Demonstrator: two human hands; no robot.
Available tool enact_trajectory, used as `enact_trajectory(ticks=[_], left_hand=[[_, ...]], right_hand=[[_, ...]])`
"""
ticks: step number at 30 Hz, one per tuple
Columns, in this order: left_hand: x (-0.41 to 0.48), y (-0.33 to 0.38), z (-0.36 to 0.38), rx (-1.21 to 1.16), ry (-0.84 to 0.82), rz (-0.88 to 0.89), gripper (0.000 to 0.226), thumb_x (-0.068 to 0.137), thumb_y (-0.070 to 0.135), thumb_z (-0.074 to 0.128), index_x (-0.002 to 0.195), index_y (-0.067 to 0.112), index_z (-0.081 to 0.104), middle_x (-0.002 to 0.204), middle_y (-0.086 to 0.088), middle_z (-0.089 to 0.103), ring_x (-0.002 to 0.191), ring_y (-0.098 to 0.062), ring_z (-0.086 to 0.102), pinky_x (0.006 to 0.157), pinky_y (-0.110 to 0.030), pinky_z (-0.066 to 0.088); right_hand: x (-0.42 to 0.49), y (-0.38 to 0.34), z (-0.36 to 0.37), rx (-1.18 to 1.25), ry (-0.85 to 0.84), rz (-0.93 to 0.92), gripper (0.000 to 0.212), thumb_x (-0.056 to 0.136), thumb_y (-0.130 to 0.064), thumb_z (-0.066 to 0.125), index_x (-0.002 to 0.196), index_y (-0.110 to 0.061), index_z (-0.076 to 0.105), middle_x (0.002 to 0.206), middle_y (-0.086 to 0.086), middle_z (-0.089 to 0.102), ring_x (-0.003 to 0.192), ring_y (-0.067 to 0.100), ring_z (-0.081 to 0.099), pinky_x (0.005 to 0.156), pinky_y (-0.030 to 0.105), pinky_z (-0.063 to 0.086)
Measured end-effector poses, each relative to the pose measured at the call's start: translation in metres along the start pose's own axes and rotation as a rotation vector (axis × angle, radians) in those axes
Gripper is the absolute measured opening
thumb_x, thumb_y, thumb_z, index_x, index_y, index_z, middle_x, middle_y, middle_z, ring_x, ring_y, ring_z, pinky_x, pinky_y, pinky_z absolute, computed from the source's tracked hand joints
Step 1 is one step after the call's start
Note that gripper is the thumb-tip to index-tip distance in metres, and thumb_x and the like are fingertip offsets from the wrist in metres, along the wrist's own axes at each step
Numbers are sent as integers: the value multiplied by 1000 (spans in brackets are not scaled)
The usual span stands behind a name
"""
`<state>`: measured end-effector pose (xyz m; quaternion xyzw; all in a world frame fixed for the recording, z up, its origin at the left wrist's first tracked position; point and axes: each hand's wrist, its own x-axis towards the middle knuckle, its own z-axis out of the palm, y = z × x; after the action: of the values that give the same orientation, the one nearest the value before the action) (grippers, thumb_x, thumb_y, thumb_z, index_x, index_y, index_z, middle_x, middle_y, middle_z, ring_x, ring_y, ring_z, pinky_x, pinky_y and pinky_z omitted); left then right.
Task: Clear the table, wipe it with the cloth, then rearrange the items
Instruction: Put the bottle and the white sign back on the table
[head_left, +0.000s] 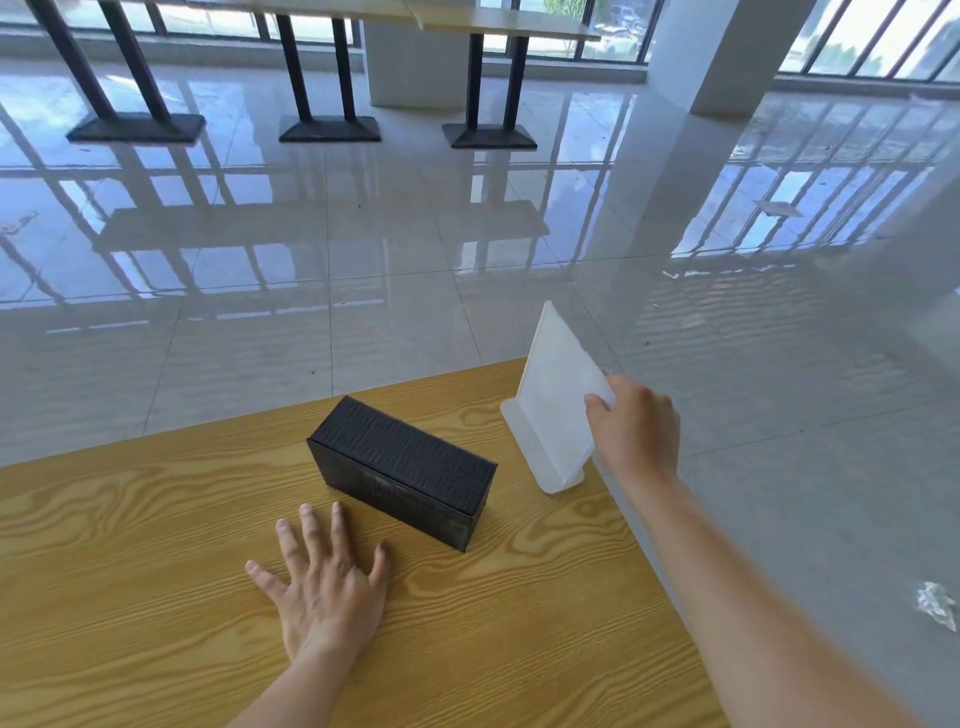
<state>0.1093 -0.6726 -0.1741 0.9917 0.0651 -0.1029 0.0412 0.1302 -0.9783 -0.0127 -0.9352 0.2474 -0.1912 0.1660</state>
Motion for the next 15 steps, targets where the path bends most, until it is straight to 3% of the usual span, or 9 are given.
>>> enact_trajectory(ticks=[10, 15], left_hand=[[-1, 0, 0, 1, 6, 2, 87, 82, 75, -1, 155, 28, -4, 164, -3, -8, 148, -30, -15, 111, -67, -9], [-2, 0, 0, -10, 15, 6, 86, 83, 75, 0, 155, 28, -2, 165, -3, -7, 149, -30, -14, 112, -66, -9]], right_hand=[[28, -10, 15, -2, -28, -5, 24, 88, -13, 58, 68, -8, 45, 69, 19, 61, 72, 40, 52, 60, 36, 28], [37, -13, 18, -7, -28, -15, 19, 88, -14, 57, 71, -7, 52, 73, 20, 65, 74, 43, 58, 61, 36, 33]])
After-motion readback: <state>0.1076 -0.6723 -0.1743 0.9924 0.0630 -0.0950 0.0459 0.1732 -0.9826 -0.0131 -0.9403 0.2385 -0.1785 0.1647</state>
